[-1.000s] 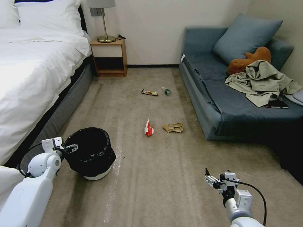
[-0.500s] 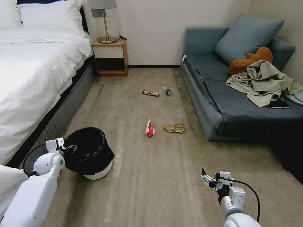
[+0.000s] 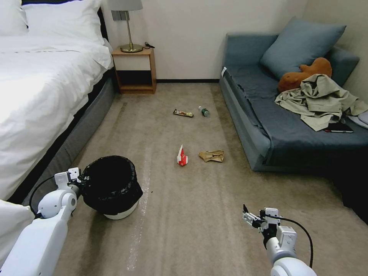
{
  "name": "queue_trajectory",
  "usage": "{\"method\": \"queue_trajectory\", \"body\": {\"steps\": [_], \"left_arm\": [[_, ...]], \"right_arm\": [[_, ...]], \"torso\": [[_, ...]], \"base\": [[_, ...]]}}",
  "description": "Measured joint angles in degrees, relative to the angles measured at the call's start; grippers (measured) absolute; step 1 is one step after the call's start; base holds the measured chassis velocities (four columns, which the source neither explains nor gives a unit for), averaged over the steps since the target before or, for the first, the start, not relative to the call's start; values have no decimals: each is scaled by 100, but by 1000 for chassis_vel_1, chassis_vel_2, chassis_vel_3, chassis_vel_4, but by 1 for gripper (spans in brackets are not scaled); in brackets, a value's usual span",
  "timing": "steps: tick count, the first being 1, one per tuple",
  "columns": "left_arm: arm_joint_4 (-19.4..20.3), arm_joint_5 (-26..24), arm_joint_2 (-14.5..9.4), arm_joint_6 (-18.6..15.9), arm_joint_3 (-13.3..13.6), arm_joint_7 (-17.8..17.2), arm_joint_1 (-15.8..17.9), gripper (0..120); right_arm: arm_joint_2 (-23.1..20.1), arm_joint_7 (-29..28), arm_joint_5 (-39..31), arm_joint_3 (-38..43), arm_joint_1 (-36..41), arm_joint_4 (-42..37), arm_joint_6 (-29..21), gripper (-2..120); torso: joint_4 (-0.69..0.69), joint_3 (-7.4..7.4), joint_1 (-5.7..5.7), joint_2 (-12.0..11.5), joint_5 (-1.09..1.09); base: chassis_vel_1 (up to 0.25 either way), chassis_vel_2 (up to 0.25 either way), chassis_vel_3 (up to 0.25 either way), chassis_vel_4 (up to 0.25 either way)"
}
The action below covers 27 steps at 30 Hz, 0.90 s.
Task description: Pick up the trash bin, then pick up the garbage on the floor and place it into the trash bin.
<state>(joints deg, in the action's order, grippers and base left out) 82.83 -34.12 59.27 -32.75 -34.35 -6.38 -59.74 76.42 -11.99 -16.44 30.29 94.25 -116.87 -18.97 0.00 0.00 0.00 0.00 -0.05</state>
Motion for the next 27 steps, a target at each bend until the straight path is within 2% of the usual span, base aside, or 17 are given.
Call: {"method": "queue_trajectory", "body": {"steps": [5,10,14,15,17,21,23,27], "left_arm": [[235,98,18,37,-118,46,-177,7],[726,286,24,128,-320,143,-538,5],[919,318,31,149,-393,143,-663,4],[1114,384,51,183,-481,130,-781,4],[1400,503,101,220,-619,116,-953,3],[1640,580,161,238,-750,93,-1097,3],[1964,736,277,316,-908,121,-1332,3],[2197,903,385,434,-1048,134,-1576,3]], "right_arm": [[4,5,-53,-11,11,-27,0,100],[29,79,-89,-30,62,-114,30,100],[41,113,-92,-36,92,-141,69,100],[52,137,-96,-38,122,-172,101,100],[56,162,-101,-40,163,-215,166,100],[58,174,-101,-41,182,-238,228,100],[64,193,-102,-40,198,-264,313,100],[72,235,-87,-40,236,-288,388,100]], "torso": [[-3,0,0,0,-2],[-4,-2,1,-2,-5],[-4,-2,1,-2,-4],[-3,-1,1,-2,2],[-1,-1,1,-2,2],[0,-1,1,-1,5],[-1,0,1,-2,5],[-1,0,1,-1,5]], "base": [[0,0,0,0],[0,0,0,0],[0,0,0,0],[0,0,0,0],[0,0,0,0],[0,0,0,0],[0,0,0,0],[0,0,0,0]]}}
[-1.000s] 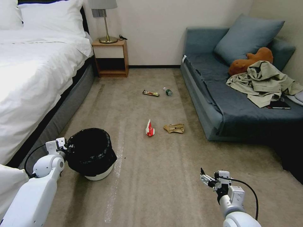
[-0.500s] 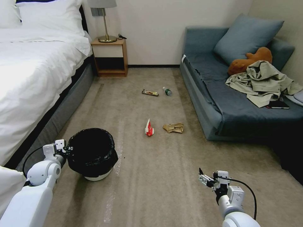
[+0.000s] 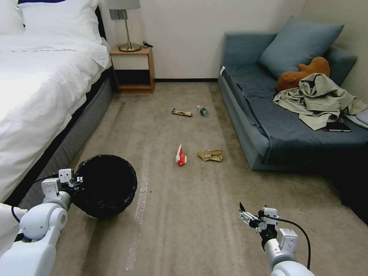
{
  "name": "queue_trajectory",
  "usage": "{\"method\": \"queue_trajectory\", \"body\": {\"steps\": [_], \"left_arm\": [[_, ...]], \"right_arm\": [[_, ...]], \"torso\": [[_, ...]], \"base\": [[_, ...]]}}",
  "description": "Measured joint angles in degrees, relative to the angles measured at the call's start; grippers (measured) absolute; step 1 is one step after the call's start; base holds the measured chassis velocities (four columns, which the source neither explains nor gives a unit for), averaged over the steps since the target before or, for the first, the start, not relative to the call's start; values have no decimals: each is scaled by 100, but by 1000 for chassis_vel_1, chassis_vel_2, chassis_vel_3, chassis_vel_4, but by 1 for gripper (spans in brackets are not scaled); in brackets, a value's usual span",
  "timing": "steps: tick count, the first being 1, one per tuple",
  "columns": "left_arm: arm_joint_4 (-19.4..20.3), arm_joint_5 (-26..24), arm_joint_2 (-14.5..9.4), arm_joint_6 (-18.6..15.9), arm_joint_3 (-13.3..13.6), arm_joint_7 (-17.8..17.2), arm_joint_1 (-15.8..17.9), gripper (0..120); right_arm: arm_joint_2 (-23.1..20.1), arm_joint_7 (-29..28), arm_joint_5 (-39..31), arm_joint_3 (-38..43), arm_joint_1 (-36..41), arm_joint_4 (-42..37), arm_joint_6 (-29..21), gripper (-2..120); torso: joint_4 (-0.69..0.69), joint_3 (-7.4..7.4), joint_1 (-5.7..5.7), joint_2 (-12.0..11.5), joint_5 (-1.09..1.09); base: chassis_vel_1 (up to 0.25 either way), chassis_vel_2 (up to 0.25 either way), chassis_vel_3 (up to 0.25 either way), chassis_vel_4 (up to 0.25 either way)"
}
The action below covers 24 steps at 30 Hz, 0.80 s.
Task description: Pick up the trash bin, then pick up the garbage on the floor and place it into the trash bin.
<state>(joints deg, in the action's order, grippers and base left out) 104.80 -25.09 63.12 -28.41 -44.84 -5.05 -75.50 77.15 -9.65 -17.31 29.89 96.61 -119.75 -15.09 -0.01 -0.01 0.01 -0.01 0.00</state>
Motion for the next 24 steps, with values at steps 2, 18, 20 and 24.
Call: {"method": "queue_trajectory", "body": {"steps": [2,18,20,24], "left_arm": [[159,85,75,95,-108,-2,-208,3],[513,414,432,552,-338,78,-891,3],[514,414,440,569,-363,77,-893,3],[514,408,452,606,-394,77,-895,3]], "right_arm": [[7,22,16,-4,25,-10,51,100],[51,171,103,-99,2,131,273,100],[51,188,108,-108,-8,159,295,100],[50,207,127,-120,-23,216,345,100]], "torso": [[0,0,0,0,1],[1,0,0,1,0],[1,1,0,1,0],[0,1,0,1,0]], "base": [[0,0,0,0],[0,0,0,0],[0,0,0,0],[0,0,0,0]]}}
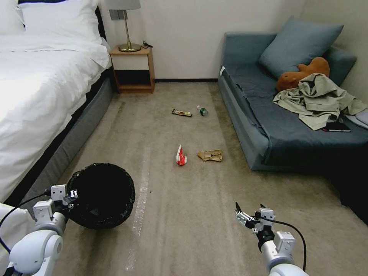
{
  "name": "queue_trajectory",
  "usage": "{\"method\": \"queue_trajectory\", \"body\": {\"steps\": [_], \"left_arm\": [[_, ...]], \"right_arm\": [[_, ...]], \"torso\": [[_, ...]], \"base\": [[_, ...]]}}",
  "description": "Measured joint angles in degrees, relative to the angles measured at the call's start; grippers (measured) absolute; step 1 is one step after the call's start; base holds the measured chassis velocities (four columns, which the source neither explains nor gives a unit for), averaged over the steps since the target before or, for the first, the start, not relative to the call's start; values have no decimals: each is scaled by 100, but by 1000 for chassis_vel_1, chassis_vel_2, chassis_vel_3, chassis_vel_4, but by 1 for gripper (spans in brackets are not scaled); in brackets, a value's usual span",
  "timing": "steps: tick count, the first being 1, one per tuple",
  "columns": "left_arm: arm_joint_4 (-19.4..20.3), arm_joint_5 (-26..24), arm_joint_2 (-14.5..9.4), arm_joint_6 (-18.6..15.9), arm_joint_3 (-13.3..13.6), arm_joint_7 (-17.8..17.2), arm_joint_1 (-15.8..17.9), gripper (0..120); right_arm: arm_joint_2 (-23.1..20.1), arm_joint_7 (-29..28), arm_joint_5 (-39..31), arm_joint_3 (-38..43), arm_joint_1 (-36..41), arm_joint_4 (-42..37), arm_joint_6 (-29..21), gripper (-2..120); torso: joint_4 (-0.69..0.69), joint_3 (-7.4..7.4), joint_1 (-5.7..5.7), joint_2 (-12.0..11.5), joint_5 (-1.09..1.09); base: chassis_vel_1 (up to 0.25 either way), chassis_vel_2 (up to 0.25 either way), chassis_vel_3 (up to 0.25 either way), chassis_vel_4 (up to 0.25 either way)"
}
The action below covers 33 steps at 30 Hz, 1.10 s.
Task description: Pick up the trash bin, then pick up the garbage on the floor and place it into the trash bin.
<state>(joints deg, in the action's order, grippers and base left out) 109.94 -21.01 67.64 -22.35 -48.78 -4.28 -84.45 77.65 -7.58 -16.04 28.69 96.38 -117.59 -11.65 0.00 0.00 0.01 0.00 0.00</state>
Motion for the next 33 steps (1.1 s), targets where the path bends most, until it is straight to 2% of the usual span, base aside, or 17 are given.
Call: {"method": "queue_trajectory", "body": {"steps": [16,33], "left_arm": [[-22,101,111,85,13,22,10,3],[-105,125,113,207,-68,54,-14,3]], "right_arm": [[-43,9,-24,-1,-53,132,95,100],[3,43,-17,-54,-151,272,130,100]], "torso": [[0,0,0,0,0],[1,0,0,0,0]], "base": [[0,0,0,0],[-69,68,71,-73]]}}
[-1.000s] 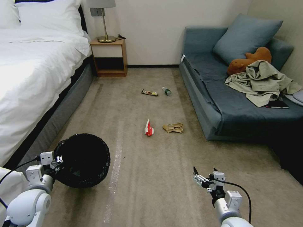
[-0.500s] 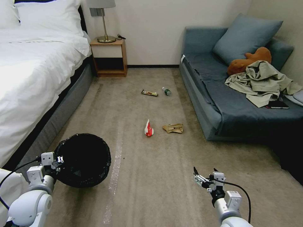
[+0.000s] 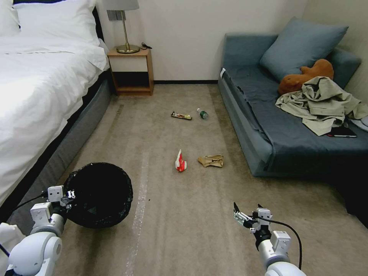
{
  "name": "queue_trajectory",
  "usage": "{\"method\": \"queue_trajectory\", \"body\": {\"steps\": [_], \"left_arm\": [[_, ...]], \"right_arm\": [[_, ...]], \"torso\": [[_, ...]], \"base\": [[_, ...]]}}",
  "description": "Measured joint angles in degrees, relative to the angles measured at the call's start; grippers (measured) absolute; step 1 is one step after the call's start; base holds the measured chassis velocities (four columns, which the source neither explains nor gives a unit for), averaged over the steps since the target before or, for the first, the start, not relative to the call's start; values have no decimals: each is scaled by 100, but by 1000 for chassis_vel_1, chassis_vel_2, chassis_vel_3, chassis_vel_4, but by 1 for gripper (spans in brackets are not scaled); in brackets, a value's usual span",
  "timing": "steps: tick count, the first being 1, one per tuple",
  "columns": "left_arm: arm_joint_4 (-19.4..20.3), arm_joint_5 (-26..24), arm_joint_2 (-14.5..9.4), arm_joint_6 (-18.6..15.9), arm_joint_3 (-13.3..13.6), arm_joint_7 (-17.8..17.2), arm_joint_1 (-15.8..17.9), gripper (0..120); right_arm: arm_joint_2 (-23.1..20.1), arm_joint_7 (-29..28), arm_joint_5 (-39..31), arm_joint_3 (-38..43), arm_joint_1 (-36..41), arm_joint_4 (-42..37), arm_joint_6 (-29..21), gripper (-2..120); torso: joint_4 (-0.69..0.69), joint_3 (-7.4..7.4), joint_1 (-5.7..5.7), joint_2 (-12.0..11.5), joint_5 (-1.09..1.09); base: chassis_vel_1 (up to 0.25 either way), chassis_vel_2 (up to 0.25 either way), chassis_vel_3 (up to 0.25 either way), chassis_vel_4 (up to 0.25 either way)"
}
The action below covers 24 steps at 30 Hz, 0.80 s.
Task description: Pick up the trash bin, then pick up the garbage on the floor and place it into the trash bin.
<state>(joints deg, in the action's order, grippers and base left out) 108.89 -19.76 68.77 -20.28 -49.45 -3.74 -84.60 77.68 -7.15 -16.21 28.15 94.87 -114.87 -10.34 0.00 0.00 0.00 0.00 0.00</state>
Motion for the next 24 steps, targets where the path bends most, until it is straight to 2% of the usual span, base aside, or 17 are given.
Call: {"method": "queue_trajectory", "body": {"steps": [24], "left_arm": [[-133,5,-113,168,-13,62,-22,3]], "right_arm": [[133,63,224,-6,181,-22,103,100]], "torso": [[-1,0,0,0,-1]], "base": [[-78,77,78,-82]]}}
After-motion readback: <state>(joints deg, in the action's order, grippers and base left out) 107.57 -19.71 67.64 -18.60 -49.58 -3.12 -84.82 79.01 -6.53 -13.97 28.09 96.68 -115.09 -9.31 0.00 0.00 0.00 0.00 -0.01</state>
